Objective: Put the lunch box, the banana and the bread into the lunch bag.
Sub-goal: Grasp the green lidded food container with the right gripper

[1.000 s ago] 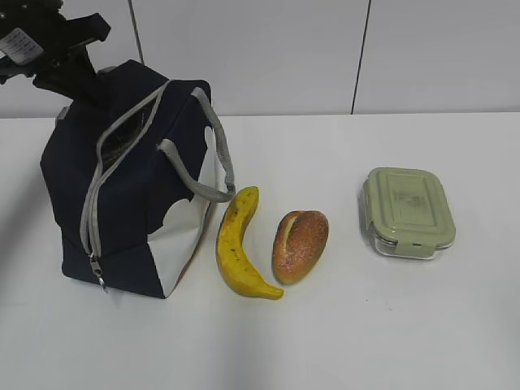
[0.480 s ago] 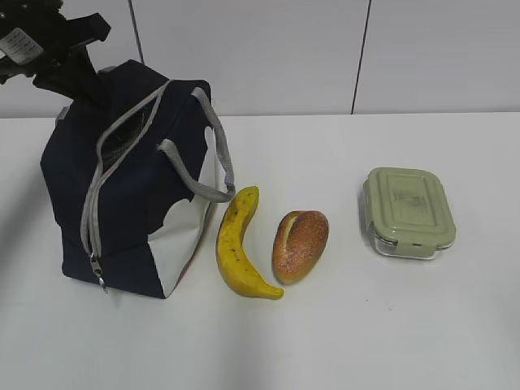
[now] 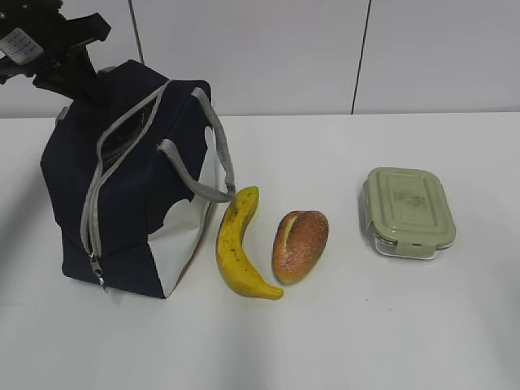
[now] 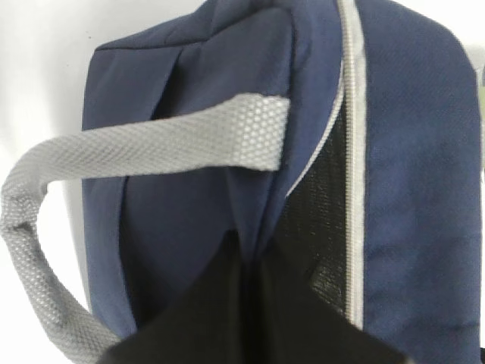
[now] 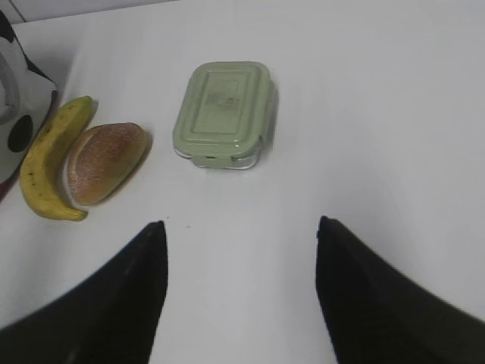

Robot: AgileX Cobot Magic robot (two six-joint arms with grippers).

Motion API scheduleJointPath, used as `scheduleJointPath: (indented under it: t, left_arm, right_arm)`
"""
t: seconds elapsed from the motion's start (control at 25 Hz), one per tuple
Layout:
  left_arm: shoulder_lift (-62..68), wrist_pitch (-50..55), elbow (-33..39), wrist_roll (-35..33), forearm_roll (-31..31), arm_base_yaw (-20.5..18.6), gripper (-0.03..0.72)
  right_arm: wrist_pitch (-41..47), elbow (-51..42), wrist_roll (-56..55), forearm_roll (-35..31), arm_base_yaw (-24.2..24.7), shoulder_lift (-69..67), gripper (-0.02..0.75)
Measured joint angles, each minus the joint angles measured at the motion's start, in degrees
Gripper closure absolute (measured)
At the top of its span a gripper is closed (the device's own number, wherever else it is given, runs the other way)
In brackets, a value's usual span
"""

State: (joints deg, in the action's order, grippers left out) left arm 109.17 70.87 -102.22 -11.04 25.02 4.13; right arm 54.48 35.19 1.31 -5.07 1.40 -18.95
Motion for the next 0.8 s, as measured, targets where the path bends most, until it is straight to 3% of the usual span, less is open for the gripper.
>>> scheduleJointPath:
  t: [0.32,0.8]
  left_arm:
    - [0.0,0.0,0.0,0.0,0.0,0.0,0.691]
    - [0.0,0.0,0.0,0.0,0.0,0.0,0.691]
  right_arm:
    - [-2.13,10.44,0.0,-3.73,0.0,-25.61,0.279]
    - [5.95,30.65,2.96,-7.15,0.0,-57.78,0.279]
